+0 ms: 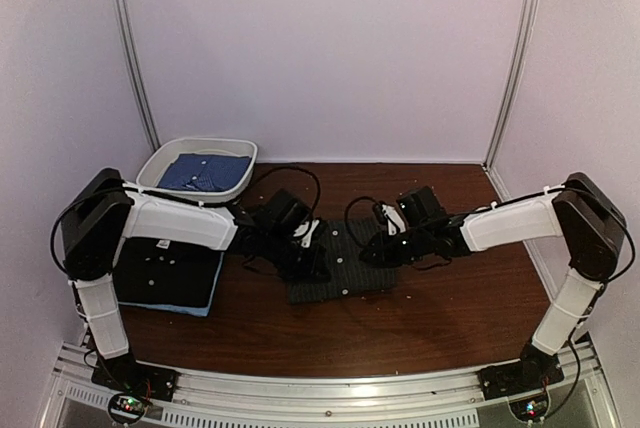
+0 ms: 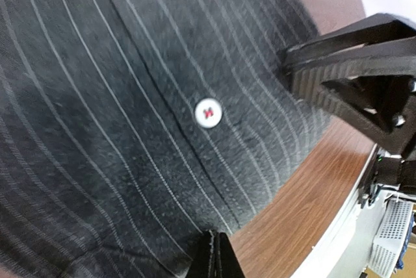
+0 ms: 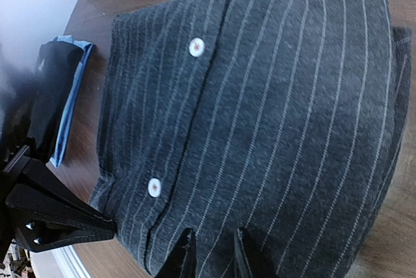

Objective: Fold and stack the long sleeve shirts
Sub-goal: Smooth out the square-folded shirt at the center of the board.

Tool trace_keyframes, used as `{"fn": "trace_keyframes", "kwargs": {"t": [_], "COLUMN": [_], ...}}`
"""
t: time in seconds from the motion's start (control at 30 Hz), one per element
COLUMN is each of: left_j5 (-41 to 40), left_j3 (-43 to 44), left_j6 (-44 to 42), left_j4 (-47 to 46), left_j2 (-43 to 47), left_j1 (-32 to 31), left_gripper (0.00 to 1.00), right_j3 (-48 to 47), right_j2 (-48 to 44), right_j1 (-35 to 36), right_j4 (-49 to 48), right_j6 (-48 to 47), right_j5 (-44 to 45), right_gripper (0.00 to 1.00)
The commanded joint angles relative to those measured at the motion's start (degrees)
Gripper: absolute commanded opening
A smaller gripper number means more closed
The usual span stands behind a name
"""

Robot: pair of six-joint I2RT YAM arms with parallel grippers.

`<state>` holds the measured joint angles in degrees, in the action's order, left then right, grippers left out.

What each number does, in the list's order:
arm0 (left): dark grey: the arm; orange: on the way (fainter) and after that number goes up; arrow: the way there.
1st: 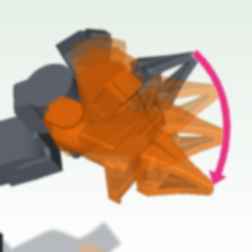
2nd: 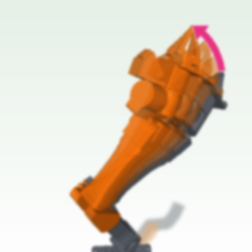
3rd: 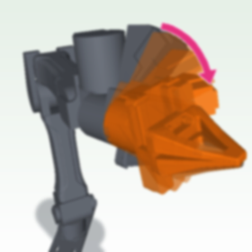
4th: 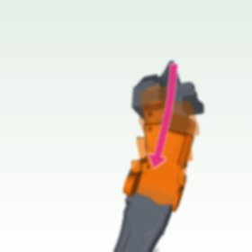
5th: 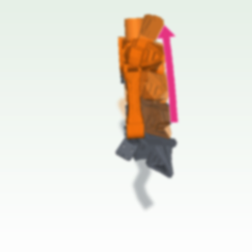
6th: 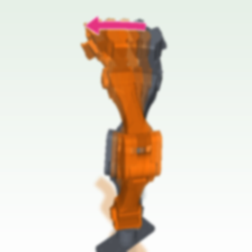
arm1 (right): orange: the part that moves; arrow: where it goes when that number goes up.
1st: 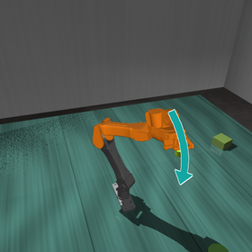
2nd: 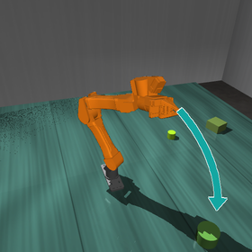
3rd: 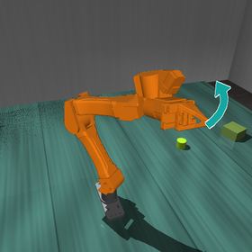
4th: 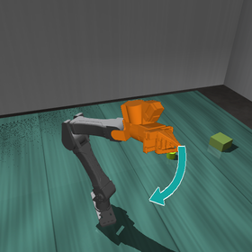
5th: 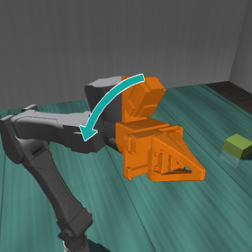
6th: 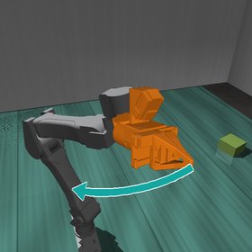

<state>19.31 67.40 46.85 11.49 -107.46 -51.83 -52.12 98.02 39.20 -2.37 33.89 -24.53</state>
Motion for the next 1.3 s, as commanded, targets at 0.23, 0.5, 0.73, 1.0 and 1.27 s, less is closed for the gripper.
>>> {"fn": "trace_keyframes", "kwargs": {"t": [0.23, 0.5, 0.73, 1.0, 1.27], "left_j5": [1.6, -1.0, -5.3, -6.6, -3.5], "left_j3": [-2.1, -1.2, -2.8, -7.6, -10.4], "left_j6": [1.5, 0.8, 0.5, 0.4, 0.2], "left_j4": [-3.9, 0.5, 3.0, 2.7, -0.7], "left_j2": [-5.1, -0.4, 5.0, 7.5, 8.4], "left_j1": [-1.3, -1.3, 0.7, 5.7, 10.8], "left_gripper": [0.02, 0.03, 0.03, 0.04, 0.07], "right_j3": [11.5, 13.6, 16.3, 13.1, 4.7], "right_j2": [-5.2, -7.6, -6.6, -11.1, -10.6], "right_j1": [-0.2, -0.1, -0.1, -0.1, -0.5], "right_j4": [-5.0, -3.3, -5.1, -0.7, 1.3], "right_j6": [2.1, 1.7, 2.3, 1.8, -0.6], "right_j5": [2.1, 3.3, 3.3, 6.6, 10.3], "right_gripper": [0.22, 0.22, 0.22, 0.23, 0.26]}}
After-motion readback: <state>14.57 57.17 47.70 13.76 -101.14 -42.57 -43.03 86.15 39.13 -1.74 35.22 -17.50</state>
